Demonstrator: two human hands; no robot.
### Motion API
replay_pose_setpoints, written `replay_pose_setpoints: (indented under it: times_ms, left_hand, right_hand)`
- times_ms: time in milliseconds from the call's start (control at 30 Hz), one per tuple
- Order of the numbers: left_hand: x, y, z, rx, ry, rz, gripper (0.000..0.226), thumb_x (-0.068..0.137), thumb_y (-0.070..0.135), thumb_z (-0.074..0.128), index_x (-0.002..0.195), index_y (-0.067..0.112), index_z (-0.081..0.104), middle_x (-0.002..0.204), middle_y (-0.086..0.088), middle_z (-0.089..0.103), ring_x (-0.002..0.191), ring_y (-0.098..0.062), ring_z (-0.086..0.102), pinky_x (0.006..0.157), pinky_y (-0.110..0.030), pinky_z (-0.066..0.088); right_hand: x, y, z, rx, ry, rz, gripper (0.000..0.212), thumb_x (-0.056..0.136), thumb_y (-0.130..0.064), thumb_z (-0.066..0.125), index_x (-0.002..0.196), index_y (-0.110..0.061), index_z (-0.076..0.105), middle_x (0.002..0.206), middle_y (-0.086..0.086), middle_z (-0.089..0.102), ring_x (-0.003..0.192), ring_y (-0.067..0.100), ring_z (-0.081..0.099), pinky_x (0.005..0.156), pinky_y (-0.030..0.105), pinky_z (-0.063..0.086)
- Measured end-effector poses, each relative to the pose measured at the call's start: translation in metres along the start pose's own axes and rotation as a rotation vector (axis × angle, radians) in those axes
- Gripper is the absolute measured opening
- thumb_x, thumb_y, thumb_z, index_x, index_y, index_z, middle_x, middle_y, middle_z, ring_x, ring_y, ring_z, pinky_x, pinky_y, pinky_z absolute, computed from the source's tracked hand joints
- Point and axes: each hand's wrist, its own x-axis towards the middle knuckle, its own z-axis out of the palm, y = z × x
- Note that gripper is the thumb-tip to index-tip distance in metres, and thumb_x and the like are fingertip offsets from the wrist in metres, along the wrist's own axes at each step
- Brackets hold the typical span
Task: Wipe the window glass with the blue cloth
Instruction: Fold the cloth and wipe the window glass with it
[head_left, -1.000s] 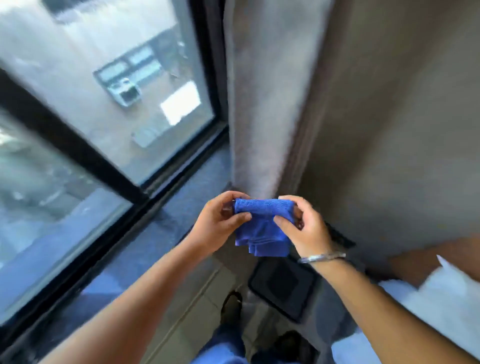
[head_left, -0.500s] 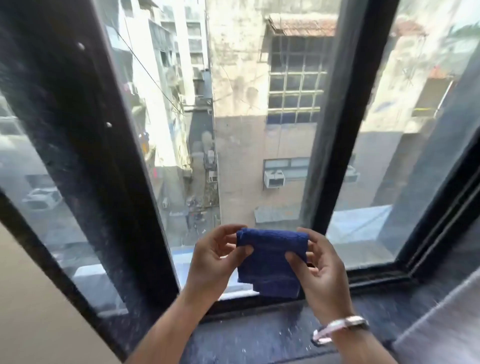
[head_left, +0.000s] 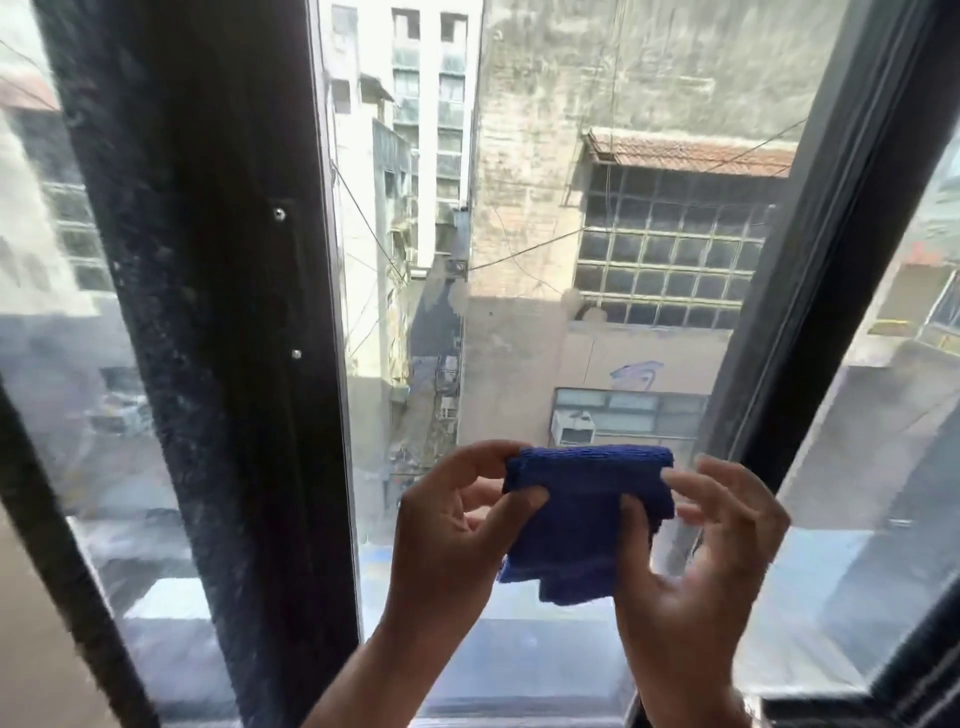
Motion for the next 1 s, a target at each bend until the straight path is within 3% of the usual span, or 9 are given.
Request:
replay_pose_setpoints:
  times_ms: [133,267,433,533,600,667,733,833,1000]
  left_hand:
    - [0.005,0.002,0.011,0.077,0.020,0.032,0.027,0.075,0.015,0.076,0.089,0.038,0.077,0.085,-0.001,0.079,0.073,-0.020,0.076,0.056,-0.030,0.060]
    - [0.003,0.004,0.014,0.116,0.091,0.081,0.032,0.078,0.014,0.072,0.091,0.042,0.077,0.089,0.003,0.079,0.076,-0.019,0.077,0.059,-0.030,0.060]
    - [-0.001,0.016,0.005,0.427,0.159,0.275,0.027,0.088,0.038,0.069,0.113,0.049,0.068,0.111,0.026,0.074,0.101,0.000,0.072,0.073,-0.022,0.063]
    - [0.009,0.007,-0.016,0.962,0.273,0.620,0.045,0.097,0.044,0.054,0.140,0.031,0.051,0.147,0.009,0.056,0.136,-0.008,0.050,0.117,-0.026,0.039]
    - [0.017,-0.004,-0.022,1.160,0.364,0.628,0.063,0.099,0.050,0.045,0.152,0.018,0.036,0.162,-0.009,0.037,0.151,-0.023,0.030,0.126,-0.038,0.021]
    - [0.025,-0.019,-0.021,1.235,0.413,0.550,0.073,0.102,0.057,0.033,0.156,0.008,0.026,0.167,-0.016,0.020,0.156,-0.030,0.013,0.129,-0.043,0.009]
    - [0.031,-0.038,-0.021,1.309,0.453,0.580,0.077,0.104,0.057,0.025,0.156,0.001,0.024,0.166,-0.020,0.016,0.158,-0.035,0.009,0.130,-0.046,0.007]
    - [0.046,-0.056,-0.027,1.354,0.516,0.672,0.079,0.103,0.056,0.025,0.161,0.003,0.013,0.170,-0.017,0.007,0.158,-0.036,0.012,0.129,-0.048,0.007]
    - [0.052,-0.068,-0.031,1.357,0.529,0.737,0.081,0.101,0.056,0.029,0.162,0.005,0.011,0.171,-0.016,0.006,0.157,-0.036,0.015,0.129,-0.048,0.006]
  right_hand:
    - [-0.004,0.008,0.012,-0.200,-0.147,-0.192,0.019,0.090,-0.022,0.055,0.107,-0.029,0.058,0.129,0.005,0.053,0.119,0.026,0.050,0.112,0.019,0.024]
    - [-0.015,0.015,0.016,-0.215,-0.274,-0.226,0.031,0.099,-0.027,0.042,0.126,-0.016,0.054,0.148,0.014,0.046,0.135,0.031,0.044,0.116,0.040,0.031]
    - [-0.031,0.014,0.033,-0.319,-0.368,-0.263,0.065,0.103,-0.049,0.026,0.151,-0.006,0.024,0.156,0.026,0.027,0.147,0.043,0.021,0.121,0.050,0.015]
    - [-0.032,0.020,0.045,-0.525,-0.319,-0.300,0.063,0.100,-0.041,0.039,0.146,0.002,0.030,0.149,0.035,0.030,0.141,0.053,0.030,0.113,0.061,0.030]
    - [-0.033,0.025,0.048,-0.625,-0.314,-0.336,0.065,0.099,-0.043,0.046,0.144,0.003,0.033,0.147,0.037,0.031,0.136,0.057,0.035,0.108,0.064,0.033]
    - [-0.030,0.031,0.047,-0.714,-0.337,-0.350,0.087,0.081,-0.045,0.074,0.142,0.005,0.036,0.143,0.041,0.037,0.129,0.061,0.043,0.102,0.067,0.040]
    - [-0.017,0.036,0.042,-0.723,-0.341,-0.317,0.107,0.065,-0.042,0.089,0.143,0.006,0.033,0.142,0.044,0.040,0.128,0.062,0.040,0.100,0.069,0.040]
    - [0.017,0.034,0.033,-0.711,-0.255,-0.260,0.089,0.081,-0.030,0.070,0.148,0.003,0.022,0.149,0.040,0.027,0.135,0.058,0.027,0.108,0.067,0.027]
    - [0.082,0.005,0.039,-0.614,-0.119,-0.231,0.080,0.079,-0.019,0.050,0.150,0.006,0.021,0.155,0.041,0.018,0.142,0.059,0.015,0.119,0.066,0.013]
